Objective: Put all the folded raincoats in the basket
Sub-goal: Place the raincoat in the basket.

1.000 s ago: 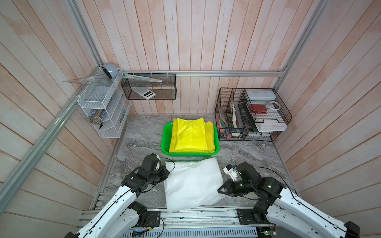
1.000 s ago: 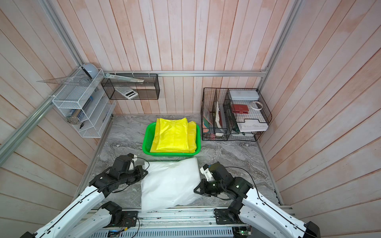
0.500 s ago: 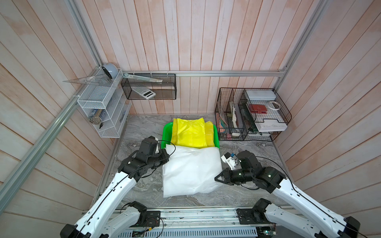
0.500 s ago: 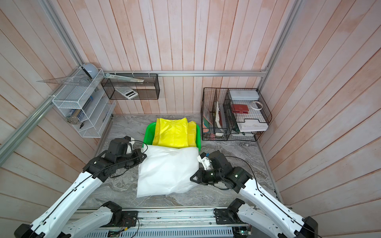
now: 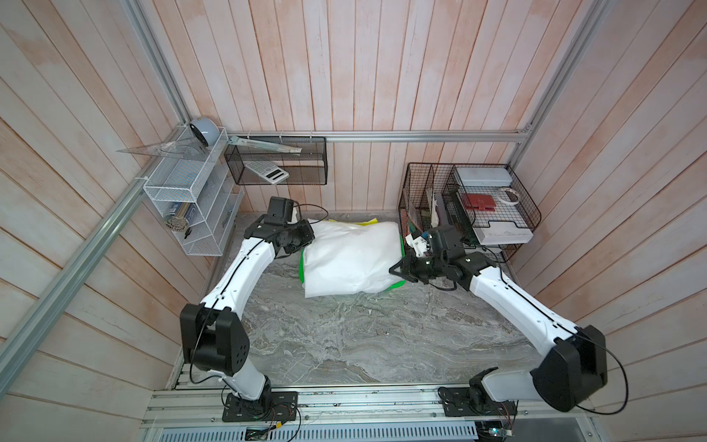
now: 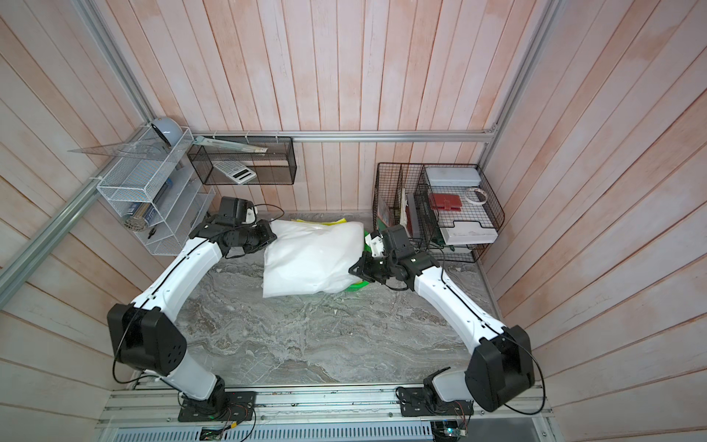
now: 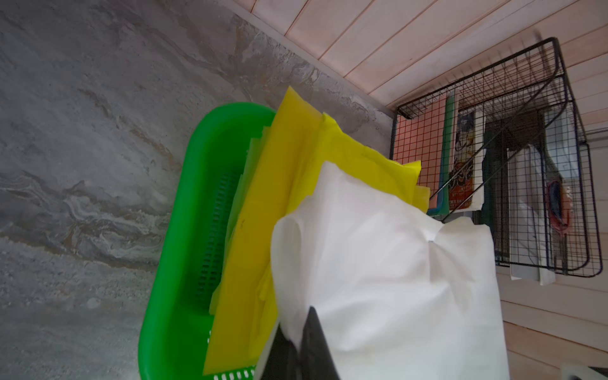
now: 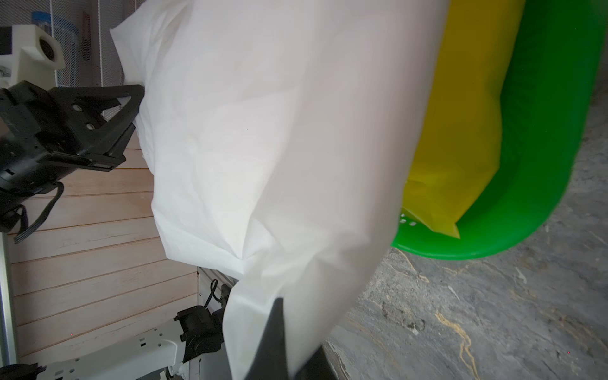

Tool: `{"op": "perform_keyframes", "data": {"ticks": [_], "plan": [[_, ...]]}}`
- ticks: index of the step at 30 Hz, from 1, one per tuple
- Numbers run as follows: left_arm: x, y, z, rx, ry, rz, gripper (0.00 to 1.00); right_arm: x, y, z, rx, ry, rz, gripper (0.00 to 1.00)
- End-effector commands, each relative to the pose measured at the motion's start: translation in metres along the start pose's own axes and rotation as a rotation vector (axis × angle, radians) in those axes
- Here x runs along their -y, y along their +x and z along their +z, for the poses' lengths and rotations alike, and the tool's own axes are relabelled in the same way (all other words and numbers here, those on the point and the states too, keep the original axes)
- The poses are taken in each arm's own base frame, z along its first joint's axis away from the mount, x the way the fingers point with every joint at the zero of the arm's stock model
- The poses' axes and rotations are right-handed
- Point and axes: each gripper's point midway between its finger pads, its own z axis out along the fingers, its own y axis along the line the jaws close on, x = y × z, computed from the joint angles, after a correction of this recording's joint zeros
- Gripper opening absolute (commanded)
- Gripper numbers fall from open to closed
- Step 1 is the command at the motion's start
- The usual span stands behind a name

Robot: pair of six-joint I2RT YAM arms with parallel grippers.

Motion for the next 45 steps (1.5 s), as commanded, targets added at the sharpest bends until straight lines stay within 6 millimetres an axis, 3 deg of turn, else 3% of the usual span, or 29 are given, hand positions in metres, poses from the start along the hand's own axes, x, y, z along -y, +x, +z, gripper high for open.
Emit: {"op": "perform_keyframes", "data": {"ticks": [1,7,12,18,22,24,25,30,31,38,43,45], "plan": [[0.015,-0.023,0.014,0.008,0.063,0.052,0.0,-0.012,-0.028,0.011,0.033,-0.02,-0.068,0.0],[0.007,-0.038,0.065,-0.05,0.055,0.053,0.0,0.004,-0.05,0.043,0.009,0.007,-0.054,0.0],[-0.013,-0.031,0.095,-0.093,0.035,0.033,0.0,0.032,-0.051,0.054,-0.001,0.039,-0.015,0.0],[-0.029,-0.014,0.113,-0.123,0.028,0.007,0.0,0.062,-0.046,0.055,-0.004,0.065,0.029,0.0],[-0.036,-0.011,0.119,-0.143,0.009,-0.008,0.0,0.068,-0.043,0.058,-0.023,0.051,0.047,0.22],[-0.033,-0.016,0.116,-0.133,0.015,-0.01,0.0,0.07,-0.043,0.057,-0.025,0.061,0.044,0.35],[-0.031,-0.018,0.114,-0.128,0.018,-0.009,0.05,0.07,-0.044,0.057,-0.024,0.064,0.041,0.39],[-0.023,-0.028,0.09,-0.104,0.007,0.014,0.54,0.062,-0.049,0.041,0.014,0.081,0.019,0.59],[-0.022,-0.031,0.083,-0.095,0.002,0.018,0.59,0.061,-0.049,0.037,0.021,0.088,0.01,0.61],[-0.024,-0.058,0.017,0.021,-0.042,-0.008,0.63,0.064,-0.057,-0.007,0.109,0.19,-0.043,0.67],[-0.021,-0.037,-0.021,0.059,-0.022,0.008,0.62,0.058,-0.064,-0.036,0.208,0.239,-0.126,0.68],[-0.02,-0.021,-0.033,0.078,0.017,0.011,0.6,0.04,-0.062,-0.036,0.209,0.148,-0.159,0.59]]}}
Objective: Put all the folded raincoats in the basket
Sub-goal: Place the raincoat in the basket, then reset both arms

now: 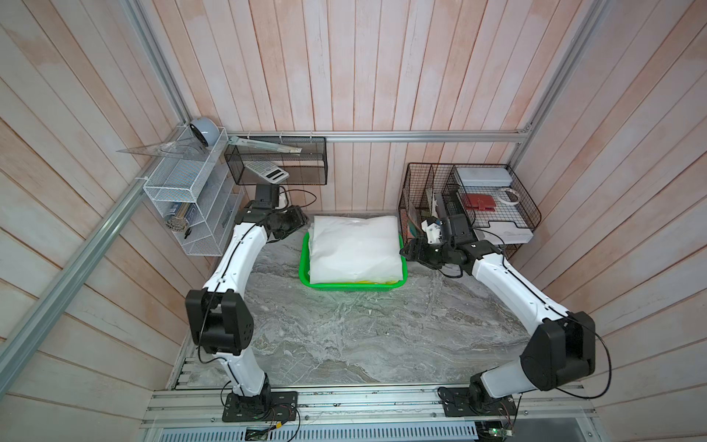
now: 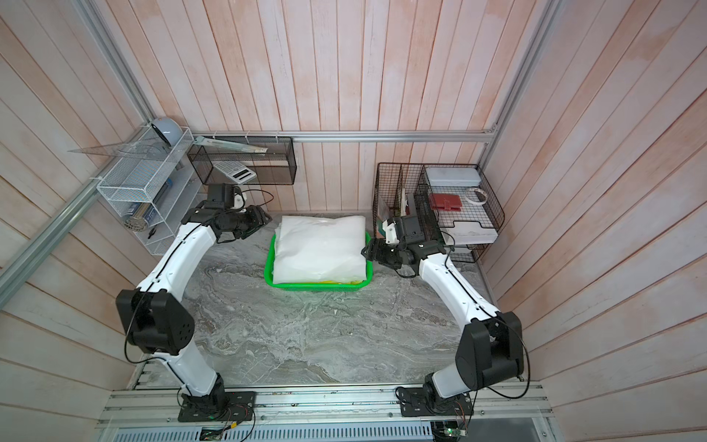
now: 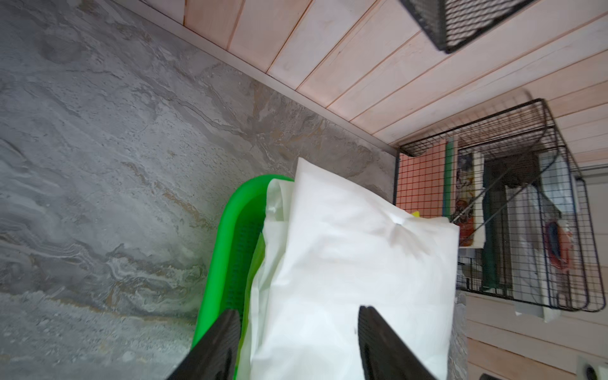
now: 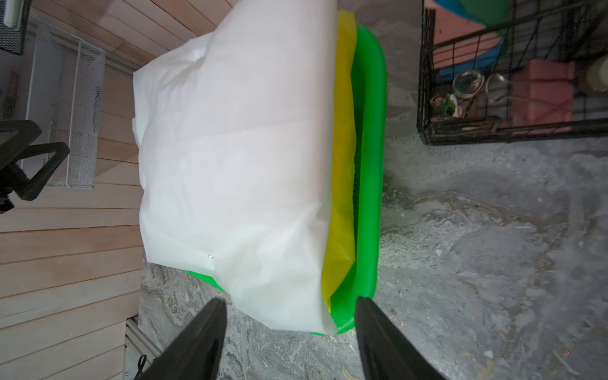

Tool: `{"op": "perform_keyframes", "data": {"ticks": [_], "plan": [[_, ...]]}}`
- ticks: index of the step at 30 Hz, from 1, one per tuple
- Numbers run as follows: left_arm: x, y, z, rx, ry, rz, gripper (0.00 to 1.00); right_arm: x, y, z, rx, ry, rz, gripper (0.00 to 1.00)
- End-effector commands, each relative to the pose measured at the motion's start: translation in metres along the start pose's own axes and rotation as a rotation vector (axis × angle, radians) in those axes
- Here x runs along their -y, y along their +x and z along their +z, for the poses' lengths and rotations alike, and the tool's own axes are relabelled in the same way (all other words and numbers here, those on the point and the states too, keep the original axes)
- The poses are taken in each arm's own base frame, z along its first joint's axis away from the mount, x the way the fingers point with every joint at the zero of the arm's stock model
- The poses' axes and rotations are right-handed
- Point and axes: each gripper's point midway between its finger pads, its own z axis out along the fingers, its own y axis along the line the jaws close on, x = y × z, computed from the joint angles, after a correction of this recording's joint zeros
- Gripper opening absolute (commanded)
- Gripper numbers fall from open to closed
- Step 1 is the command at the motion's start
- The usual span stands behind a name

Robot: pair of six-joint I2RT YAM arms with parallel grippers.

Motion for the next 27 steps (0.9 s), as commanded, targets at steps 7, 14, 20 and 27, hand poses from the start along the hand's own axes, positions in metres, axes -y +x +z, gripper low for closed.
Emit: {"op": "perform_keyframes", "data": {"ticks": [7,14,20,27], "plan": [[0.011,0.076,-0.045,0.023,0.207,-0.03,0.48,-0.053,0.02,0.0,-0.053,-0.198,-0.094,0.33],[-0.045,0.116,-0.098,0.34,0.07,-0.025,0.54,-0.015,0.038,-0.022,0.206,-0.073,-0.195,0.53],[-0.113,0.135,-0.126,0.526,-0.182,-0.037,0.73,0.051,0.033,-0.077,0.596,0.181,-0.268,0.66],[-0.149,0.121,-0.123,0.652,-0.389,0.075,0.76,0.146,0.041,-0.128,0.835,0.647,-0.238,0.76]]}}
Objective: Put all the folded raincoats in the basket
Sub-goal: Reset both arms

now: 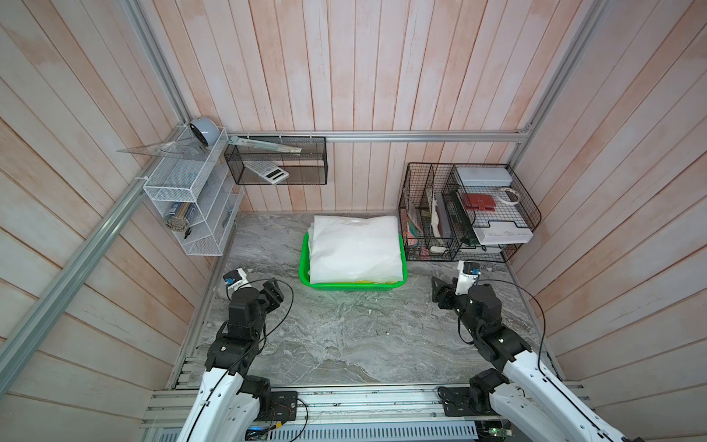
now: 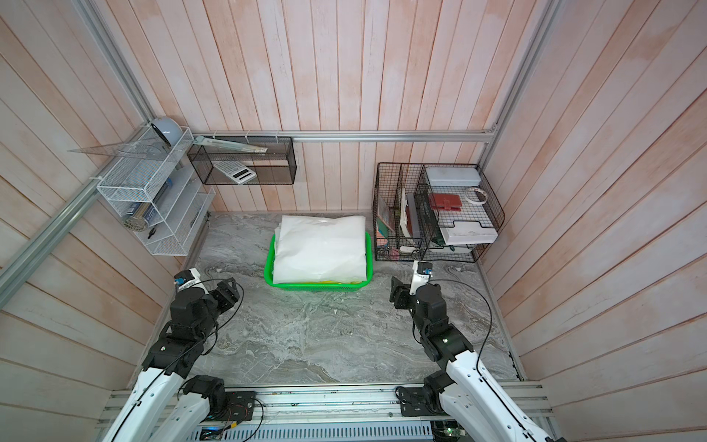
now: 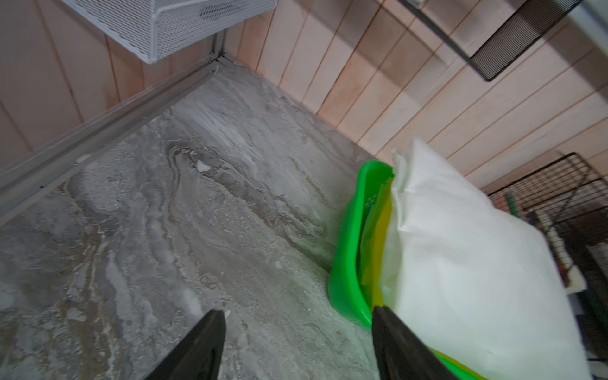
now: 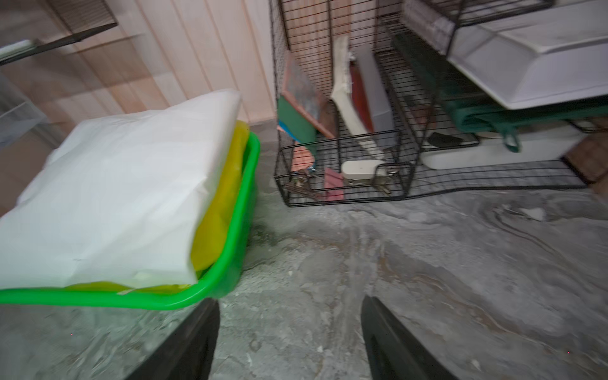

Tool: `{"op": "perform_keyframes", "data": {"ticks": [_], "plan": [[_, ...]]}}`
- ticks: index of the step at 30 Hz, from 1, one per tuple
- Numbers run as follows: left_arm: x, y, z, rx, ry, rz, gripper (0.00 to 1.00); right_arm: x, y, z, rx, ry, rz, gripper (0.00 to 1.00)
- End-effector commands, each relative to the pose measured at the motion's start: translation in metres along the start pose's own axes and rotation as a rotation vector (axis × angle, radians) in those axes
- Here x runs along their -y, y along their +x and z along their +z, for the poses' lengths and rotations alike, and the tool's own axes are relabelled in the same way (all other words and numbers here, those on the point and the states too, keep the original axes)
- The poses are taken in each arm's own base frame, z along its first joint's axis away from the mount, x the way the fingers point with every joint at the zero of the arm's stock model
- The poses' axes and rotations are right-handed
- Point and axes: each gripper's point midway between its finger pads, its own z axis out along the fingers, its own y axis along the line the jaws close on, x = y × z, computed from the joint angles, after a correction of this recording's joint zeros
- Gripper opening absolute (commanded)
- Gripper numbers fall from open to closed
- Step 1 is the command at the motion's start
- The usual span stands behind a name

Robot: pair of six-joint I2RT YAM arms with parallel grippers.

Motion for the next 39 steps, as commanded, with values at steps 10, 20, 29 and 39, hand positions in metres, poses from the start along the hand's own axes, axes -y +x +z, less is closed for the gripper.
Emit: {"op": "perform_keyframes", "data": {"ticks": [10,20,29,39], "plan": [[-0.036,0.001,0.039,0.257,-0.166,0.328,0.79,0.112,0.026,0.013,0.109,0.481,-0.091,0.77],[-0.013,-0.001,0.085,0.354,-0.04,0.424,0.82,0.117,0.008,0.054,0.131,0.481,-0.118,0.79],[-0.013,0.019,0.119,0.314,0.035,0.432,0.84,0.104,0.031,0.096,0.168,0.327,-0.167,0.77],[-0.032,0.007,0.15,0.214,-0.088,0.359,1.0,0.123,0.032,0.116,0.068,0.303,-0.066,0.78]]}}
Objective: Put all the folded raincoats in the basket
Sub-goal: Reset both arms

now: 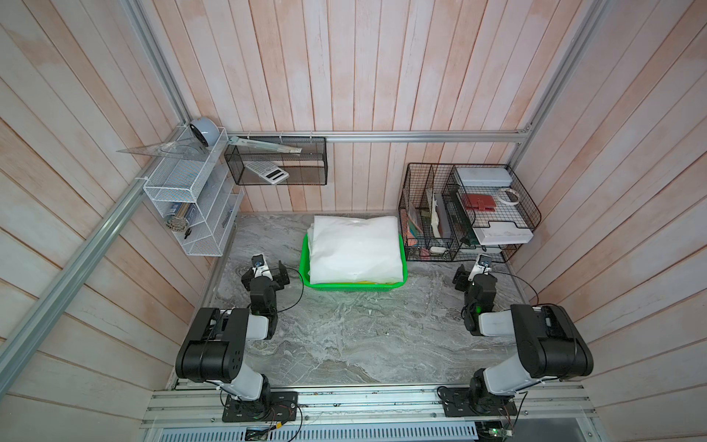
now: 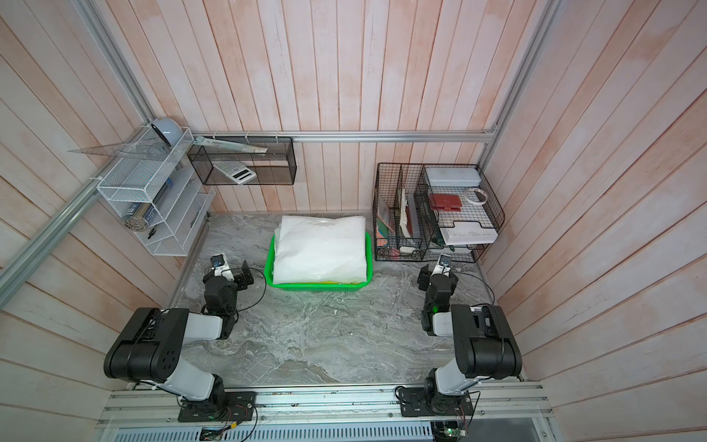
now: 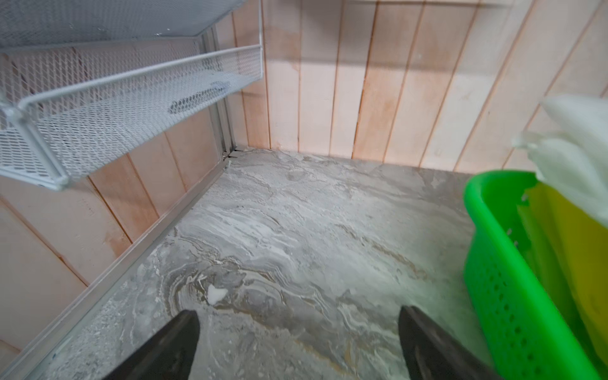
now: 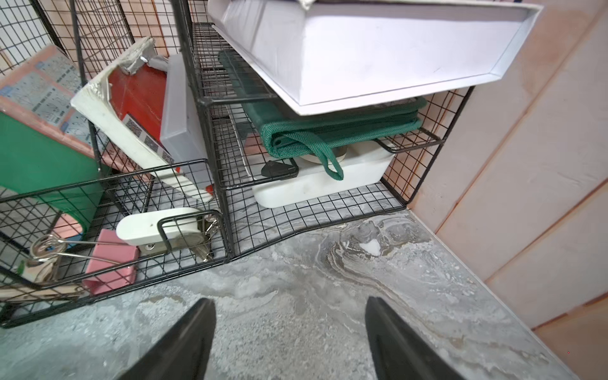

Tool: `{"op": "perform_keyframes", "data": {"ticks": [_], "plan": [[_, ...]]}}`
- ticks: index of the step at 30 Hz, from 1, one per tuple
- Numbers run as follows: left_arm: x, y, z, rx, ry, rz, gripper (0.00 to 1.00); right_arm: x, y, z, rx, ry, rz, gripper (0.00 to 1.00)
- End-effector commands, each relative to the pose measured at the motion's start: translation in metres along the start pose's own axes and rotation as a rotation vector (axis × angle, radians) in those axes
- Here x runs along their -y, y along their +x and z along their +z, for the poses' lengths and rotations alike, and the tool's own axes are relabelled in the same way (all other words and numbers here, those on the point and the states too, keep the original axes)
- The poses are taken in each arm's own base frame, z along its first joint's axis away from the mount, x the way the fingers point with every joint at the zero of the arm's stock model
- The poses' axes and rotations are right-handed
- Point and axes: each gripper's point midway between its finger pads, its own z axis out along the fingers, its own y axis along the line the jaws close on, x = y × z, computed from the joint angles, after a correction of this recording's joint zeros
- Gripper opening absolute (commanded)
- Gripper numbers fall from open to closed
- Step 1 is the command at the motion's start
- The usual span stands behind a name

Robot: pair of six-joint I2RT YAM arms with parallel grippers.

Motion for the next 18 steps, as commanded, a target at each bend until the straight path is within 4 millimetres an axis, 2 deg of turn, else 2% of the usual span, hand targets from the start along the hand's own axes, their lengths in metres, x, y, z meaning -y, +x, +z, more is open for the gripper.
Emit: {"op": "perform_keyframes", "data": {"ticks": [1,2,3,8,18], "plan": [[-0.008,0.017,-0.001,-0.072,-0.023,-0.017,1.0,-0.007,0.011,0.001,-0.043,-0.042,0.014,0.78],[-0.008,0.017,-0.001,-0.068,-0.024,-0.016,1.0,-0.007,0.01,0.0,-0.041,-0.043,0.014,0.91],[-0.008,0.015,-0.001,-0.065,-0.023,-0.017,1.0,-0.007,0.011,0.0,-0.042,-0.043,0.013,0.98],[-0.008,0.016,-0.002,-0.066,-0.022,-0.016,1.0,-0.023,0.011,0.002,-0.059,-0.097,-0.046,0.98],[-0.008,0.016,-0.002,-0.066,-0.022,-0.018,1.0,-0.023,0.011,0.002,-0.056,-0.097,-0.043,0.98]]}}
